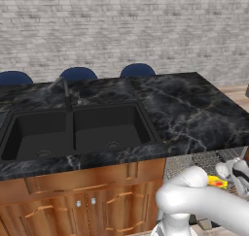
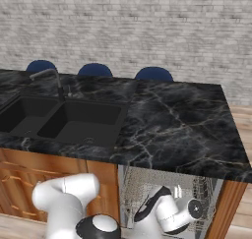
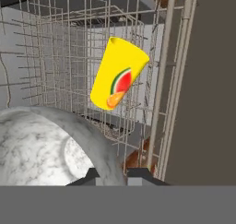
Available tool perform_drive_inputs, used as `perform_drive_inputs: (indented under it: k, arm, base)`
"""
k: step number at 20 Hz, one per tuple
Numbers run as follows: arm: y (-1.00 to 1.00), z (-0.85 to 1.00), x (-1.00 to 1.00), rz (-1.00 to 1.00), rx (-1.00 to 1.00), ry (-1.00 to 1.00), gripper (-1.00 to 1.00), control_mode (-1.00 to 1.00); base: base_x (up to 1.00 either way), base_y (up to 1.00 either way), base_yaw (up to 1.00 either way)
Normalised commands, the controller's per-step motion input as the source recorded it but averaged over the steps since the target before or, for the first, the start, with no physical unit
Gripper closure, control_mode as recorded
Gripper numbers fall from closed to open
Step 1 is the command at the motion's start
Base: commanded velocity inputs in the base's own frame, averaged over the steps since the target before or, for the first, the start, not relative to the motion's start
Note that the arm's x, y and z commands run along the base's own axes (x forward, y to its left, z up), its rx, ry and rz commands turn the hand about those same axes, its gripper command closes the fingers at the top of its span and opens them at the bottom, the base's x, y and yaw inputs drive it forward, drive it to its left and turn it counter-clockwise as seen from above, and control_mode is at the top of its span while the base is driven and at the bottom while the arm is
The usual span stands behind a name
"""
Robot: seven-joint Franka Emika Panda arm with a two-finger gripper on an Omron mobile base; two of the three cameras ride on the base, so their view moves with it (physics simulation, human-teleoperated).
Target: Pick up the cup and bowl from the counter, place them in the dishwasher, and close the dishwasher door.
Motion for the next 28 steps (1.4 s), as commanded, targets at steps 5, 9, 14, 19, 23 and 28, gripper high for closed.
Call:
perform_drive_inputs:
  k: [5, 9, 14, 19, 23, 28]
  arm:
    - [0.02, -0.21, 0.20, 0.00, 0.00, 0.00, 1.00, -1.00]
    - [0.03, -0.29, 0.36, 0.00, 0.00, 0.00, 1.00, -1.00]
    - [0.06, -0.27, 0.42, 0.00, 0.00, 0.00, 1.00, -1.00]
    - [0.10, -0.42, 0.36, 0.00, 0.00, 0.01, 1.00, -1.00]
    - [0.04, -0.57, 0.12, 0.00, 0.00, 0.00, 1.00, -1.00]
    - [0.06, -0.76, 0.00, 0.00, 0.00, 0.00, -1.00, -1.00]
  base:
    - [0.00, 0.00, 0.00]
    - [0.00, 0.00, 0.00]
    - [0.00, 0.00, 0.00]
    - [0.00, 0.00, 0.00]
    - [0.00, 0.00, 0.00]
    - [0.00, 0.00, 0.00]
